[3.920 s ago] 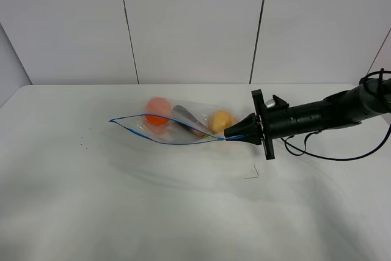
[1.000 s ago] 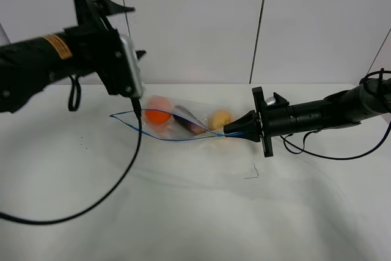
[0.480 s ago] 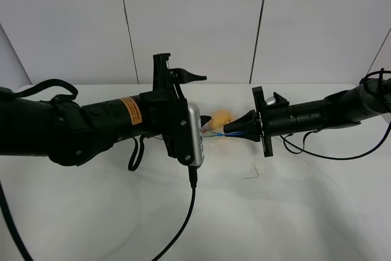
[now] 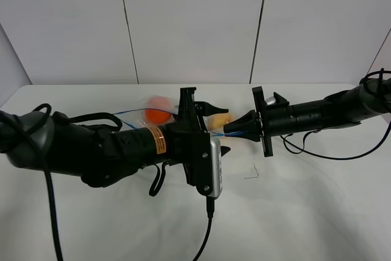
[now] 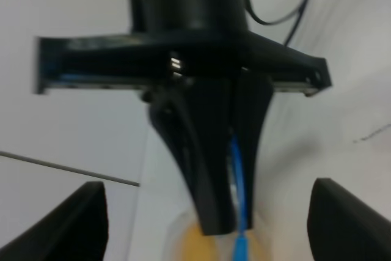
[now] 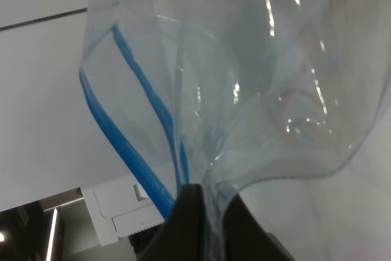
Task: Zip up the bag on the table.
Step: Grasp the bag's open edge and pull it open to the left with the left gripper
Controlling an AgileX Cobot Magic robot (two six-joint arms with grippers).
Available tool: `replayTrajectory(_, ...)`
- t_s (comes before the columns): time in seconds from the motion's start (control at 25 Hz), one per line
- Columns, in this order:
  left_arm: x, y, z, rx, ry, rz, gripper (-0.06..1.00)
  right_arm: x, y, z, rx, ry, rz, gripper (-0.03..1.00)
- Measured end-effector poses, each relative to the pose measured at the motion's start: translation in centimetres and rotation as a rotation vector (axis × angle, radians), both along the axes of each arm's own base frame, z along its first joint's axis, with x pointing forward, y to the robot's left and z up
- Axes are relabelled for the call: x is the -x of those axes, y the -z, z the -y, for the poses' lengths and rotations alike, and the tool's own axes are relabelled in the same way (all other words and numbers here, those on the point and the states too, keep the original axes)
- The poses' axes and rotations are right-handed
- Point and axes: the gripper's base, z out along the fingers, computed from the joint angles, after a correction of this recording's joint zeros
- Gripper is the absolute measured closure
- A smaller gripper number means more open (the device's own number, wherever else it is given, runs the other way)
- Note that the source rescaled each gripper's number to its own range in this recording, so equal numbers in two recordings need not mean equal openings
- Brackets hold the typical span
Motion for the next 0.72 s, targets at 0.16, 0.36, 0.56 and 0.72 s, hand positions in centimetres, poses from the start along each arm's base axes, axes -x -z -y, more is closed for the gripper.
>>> replayTrajectory(0.16, -0.7, 1.9, 0.8, -0.012, 0.003, -0.024, -0.06, 0.0, 0.0, 0.0, 0.000, 0.000, 0.000, 0.97)
replayTrajectory(0.36, -1.4, 2.8, 0.7, -0.012, -0.011, -0.032, -0.01, 0.0, 0.0, 0.0, 0.000, 0.000, 0.000, 0.97)
replayTrajectory(0.56, -1.9, 2.7, 0.3, 0.005, -0.027, -0.022, 0.16, 0.0, 0.0, 0.0, 0.000, 0.000, 0.000, 0.97)
replayTrajectory(0.72, -2.4, 2.6, -0.1, 0.013, -0.046, -0.025, 0.36, 0.0, 0.0, 0.0, 0.000, 0.000, 0.000, 0.97)
